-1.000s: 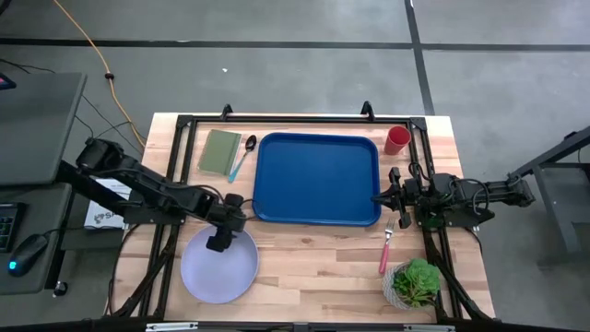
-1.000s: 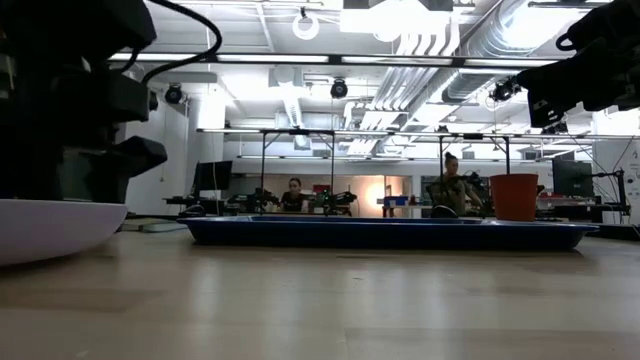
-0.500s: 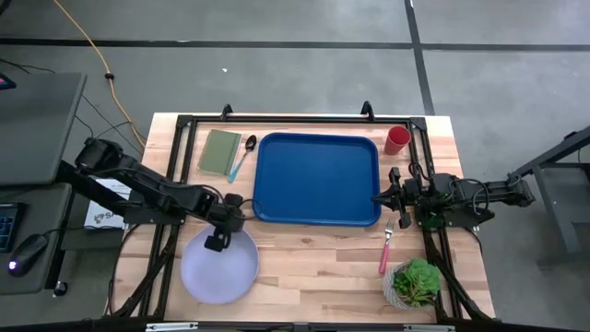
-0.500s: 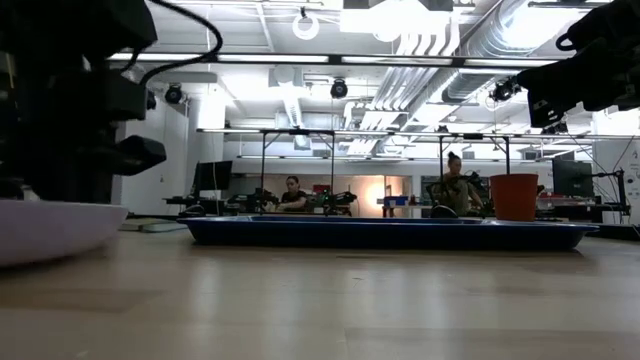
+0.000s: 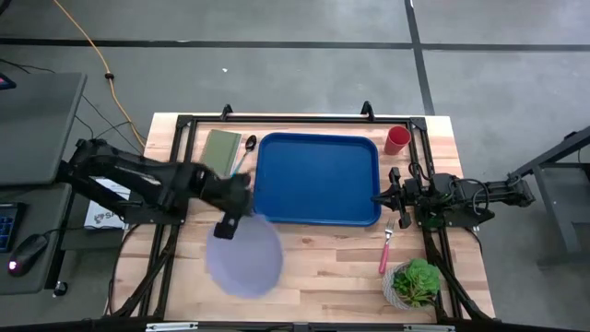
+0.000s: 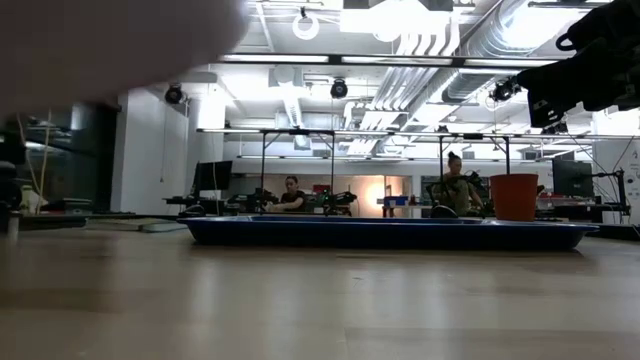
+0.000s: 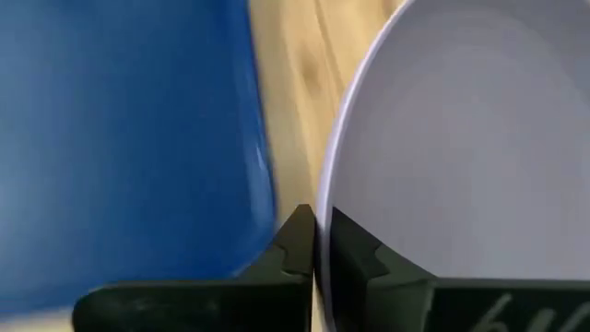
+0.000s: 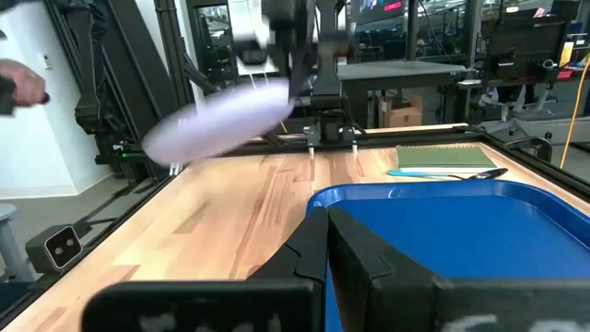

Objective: Pick and place plate/cup/fork/spoon on tray
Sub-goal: Put the white plate on the middle of the blue serving tray

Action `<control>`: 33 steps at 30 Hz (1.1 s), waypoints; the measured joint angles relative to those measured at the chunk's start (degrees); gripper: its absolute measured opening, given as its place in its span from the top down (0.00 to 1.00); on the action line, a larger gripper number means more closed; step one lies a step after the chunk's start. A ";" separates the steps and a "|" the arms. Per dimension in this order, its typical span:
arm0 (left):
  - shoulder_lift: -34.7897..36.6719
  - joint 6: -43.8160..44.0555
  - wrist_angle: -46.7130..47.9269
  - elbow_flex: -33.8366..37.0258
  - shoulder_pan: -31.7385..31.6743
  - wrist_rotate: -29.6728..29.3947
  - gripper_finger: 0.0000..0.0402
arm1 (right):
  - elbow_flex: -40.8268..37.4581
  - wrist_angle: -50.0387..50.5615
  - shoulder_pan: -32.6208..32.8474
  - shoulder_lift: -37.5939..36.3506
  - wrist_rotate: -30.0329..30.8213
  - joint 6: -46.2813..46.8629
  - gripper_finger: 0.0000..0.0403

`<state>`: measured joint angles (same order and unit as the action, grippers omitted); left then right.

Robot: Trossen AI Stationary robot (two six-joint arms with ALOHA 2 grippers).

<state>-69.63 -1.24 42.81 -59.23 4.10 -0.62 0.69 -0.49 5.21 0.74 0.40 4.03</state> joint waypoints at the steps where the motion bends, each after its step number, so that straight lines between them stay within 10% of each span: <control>1: -0.77 -1.25 -1.12 -2.77 -1.36 -0.72 1.00 | -0.01 -0.04 0.00 -0.01 0.00 0.00 1.00; 18: -31.94 -0.80 -16.67 -21.13 -29.53 -2.21 1.00 | 0.00 0.02 0.00 -0.01 0.00 0.00 1.00; 33: -43.44 5.80 -17.40 -21.26 -36.35 2.58 1.00 | -0.01 0.04 0.02 -0.01 0.00 0.00 1.00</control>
<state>-113.08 4.56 25.41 -80.49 -32.25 1.96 0.68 -0.45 5.23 0.73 0.40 4.03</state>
